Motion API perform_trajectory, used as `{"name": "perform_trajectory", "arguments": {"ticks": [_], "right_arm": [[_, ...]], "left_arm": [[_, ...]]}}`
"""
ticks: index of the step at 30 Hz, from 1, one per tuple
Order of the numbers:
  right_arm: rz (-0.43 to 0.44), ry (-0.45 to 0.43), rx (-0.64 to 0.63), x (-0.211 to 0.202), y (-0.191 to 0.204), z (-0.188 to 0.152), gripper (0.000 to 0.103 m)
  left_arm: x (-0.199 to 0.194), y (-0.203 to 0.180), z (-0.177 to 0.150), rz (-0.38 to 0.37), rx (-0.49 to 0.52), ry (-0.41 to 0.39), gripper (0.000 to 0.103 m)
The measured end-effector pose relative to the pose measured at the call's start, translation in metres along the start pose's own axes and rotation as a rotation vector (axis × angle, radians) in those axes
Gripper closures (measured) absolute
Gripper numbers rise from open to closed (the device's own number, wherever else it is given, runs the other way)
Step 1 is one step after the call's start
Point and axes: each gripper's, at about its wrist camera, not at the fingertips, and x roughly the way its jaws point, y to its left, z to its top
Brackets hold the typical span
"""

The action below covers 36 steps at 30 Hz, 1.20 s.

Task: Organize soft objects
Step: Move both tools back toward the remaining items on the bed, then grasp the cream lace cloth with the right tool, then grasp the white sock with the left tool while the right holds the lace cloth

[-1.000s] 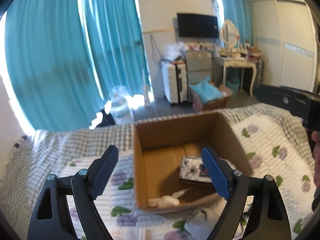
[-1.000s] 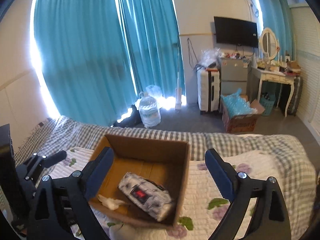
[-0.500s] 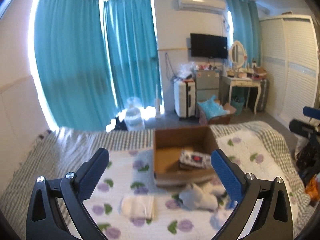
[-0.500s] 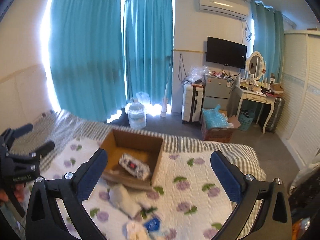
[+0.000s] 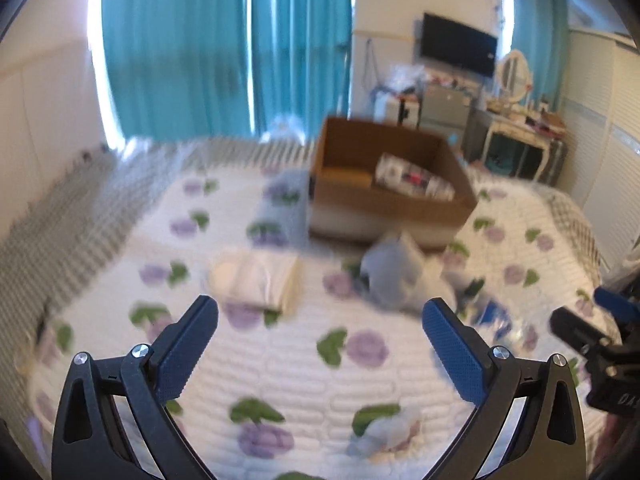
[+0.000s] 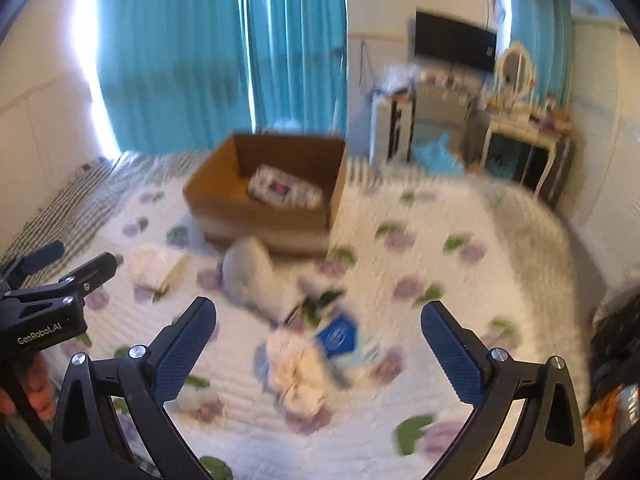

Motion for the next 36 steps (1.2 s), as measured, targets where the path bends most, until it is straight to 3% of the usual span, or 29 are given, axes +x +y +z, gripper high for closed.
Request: {"name": "perform_trajectory", "arguments": {"ticks": [2, 7, 11, 13, 17, 23, 29, 32, 34, 36], "right_arm": [[0.026, 0.057, 0.027, 0.023, 0.0, -0.017, 0.001], [0.06, 0.224, 0.022, 0.086, 0.007, -0.055, 0.024], [0.075, 0.317, 0.041, 0.117, 0.011, -0.065, 0.029], [0.09, 0.329, 0.054, 0.126, 0.012, -0.066, 0.053], [0.059, 0.331, 0.047, 0.127, 0.011, -0.068, 0.078], [0.089, 0.263, 0.039, 0.106, 0.012, -0.064, 0.08], [0.128, 0.228, 0.065, 0.093, 0.007, -0.061, 0.08], [0.135, 0.224, 0.074, 0.091, 0.005, -0.061, 0.08], [0.14, 0.221, 0.075, 0.089, 0.004, -0.061, 0.08], [0.145, 0.22, 0.075, 0.088, 0.004, -0.062, 0.08]], "left_arm": [[0.015, 0.0, -0.015, 0.017, 0.006, 0.034, 0.0], [0.031, -0.005, -0.047, 0.046, 0.087, 0.075, 0.0], [0.043, -0.001, -0.056, -0.024, 0.049, 0.138, 0.0], [0.044, -0.003, -0.056, -0.036, 0.044, 0.149, 0.001], [0.043, -0.011, -0.062, -0.068, 0.051, 0.175, 0.001], [0.042, -0.028, -0.076, -0.103, 0.111, 0.216, 0.004], [0.053, -0.043, -0.097, -0.146, 0.166, 0.302, 0.033], [0.053, -0.047, -0.099, -0.132, 0.194, 0.294, 0.043], [0.052, -0.047, -0.099, -0.151, 0.195, 0.292, 0.058], [0.05, -0.048, -0.098, -0.157, 0.205, 0.284, 0.067]]}}
